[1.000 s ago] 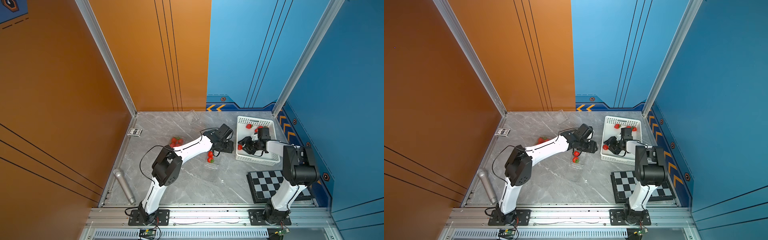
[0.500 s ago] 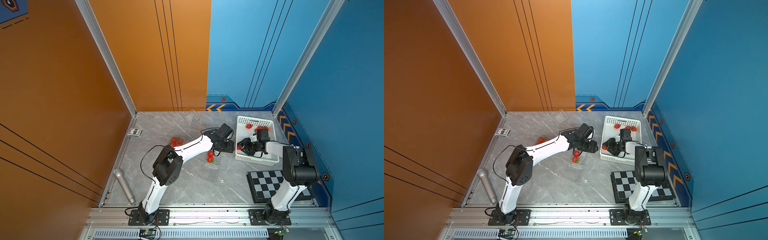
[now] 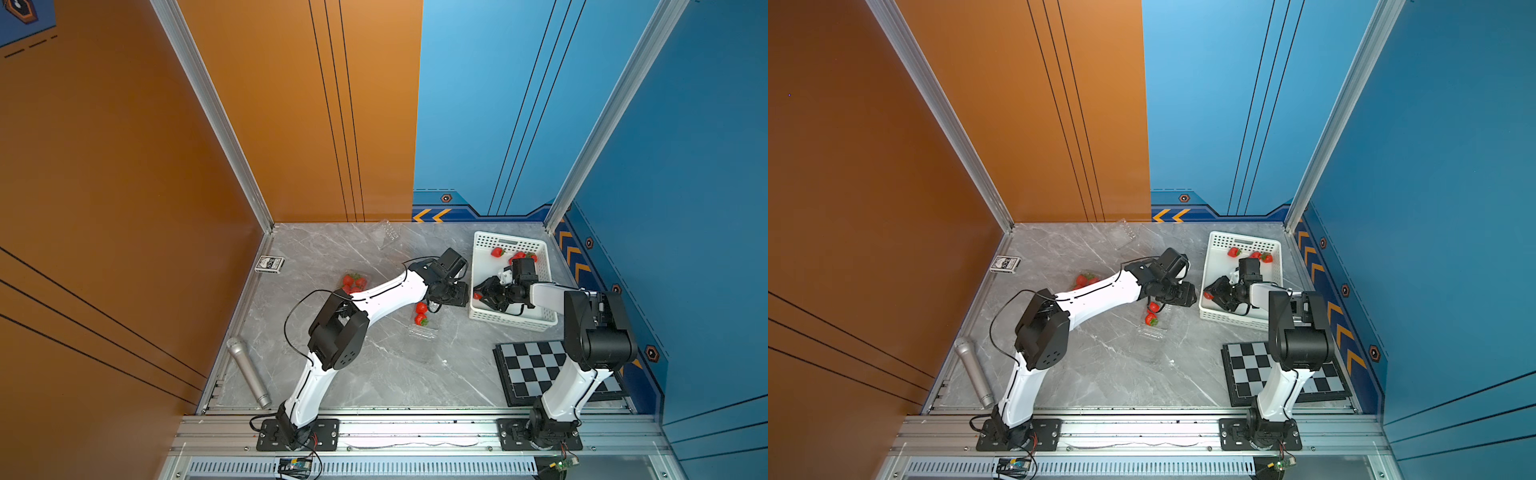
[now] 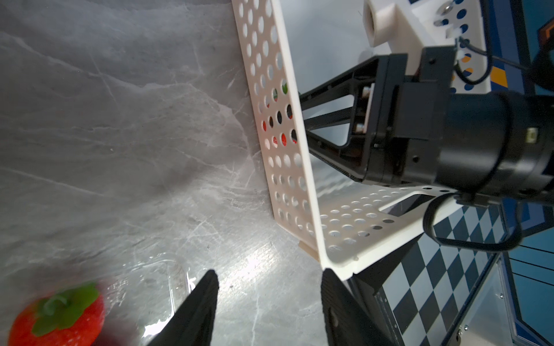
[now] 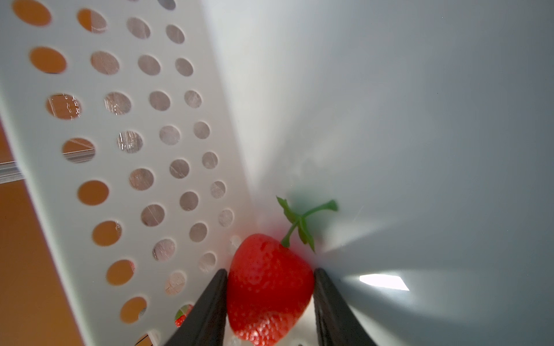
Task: Pack strawberries into containers
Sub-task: Pick up the strawberry from the basket.
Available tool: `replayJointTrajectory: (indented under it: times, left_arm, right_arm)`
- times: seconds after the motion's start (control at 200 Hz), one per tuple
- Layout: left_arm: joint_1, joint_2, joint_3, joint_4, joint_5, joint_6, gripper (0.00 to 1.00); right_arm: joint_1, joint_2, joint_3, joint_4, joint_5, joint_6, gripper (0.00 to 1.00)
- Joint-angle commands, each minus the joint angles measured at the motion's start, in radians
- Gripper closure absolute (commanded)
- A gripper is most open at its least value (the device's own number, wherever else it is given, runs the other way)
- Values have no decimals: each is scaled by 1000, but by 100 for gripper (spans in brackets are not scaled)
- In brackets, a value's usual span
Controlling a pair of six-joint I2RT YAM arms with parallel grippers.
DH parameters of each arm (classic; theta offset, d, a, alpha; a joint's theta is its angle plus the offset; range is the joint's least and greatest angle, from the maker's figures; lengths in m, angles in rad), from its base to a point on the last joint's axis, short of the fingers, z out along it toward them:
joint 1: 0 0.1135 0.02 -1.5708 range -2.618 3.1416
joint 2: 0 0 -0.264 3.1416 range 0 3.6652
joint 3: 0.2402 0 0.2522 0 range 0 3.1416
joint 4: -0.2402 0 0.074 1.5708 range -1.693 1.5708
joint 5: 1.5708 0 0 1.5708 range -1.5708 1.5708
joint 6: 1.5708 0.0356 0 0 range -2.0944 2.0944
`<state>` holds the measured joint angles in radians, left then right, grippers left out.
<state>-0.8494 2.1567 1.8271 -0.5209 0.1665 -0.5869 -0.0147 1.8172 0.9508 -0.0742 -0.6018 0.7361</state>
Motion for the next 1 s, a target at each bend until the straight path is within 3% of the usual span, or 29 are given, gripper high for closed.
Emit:
replayJointTrajectory:
  times: [0.0, 0.42, 0.996]
  left_arm:
    - [12, -1, 12, -18, 14, 19, 43]
    - [33, -59, -47, -18, -14, 25, 44]
    - [59, -102, -92, -17, -35, 29, 44]
  right_arm:
    - [12, 44, -6, -33, 14, -7, 60]
    - [-5, -35, -24, 4, 16, 16, 76]
    - [-99, -183, -73, -34, -3, 0, 77]
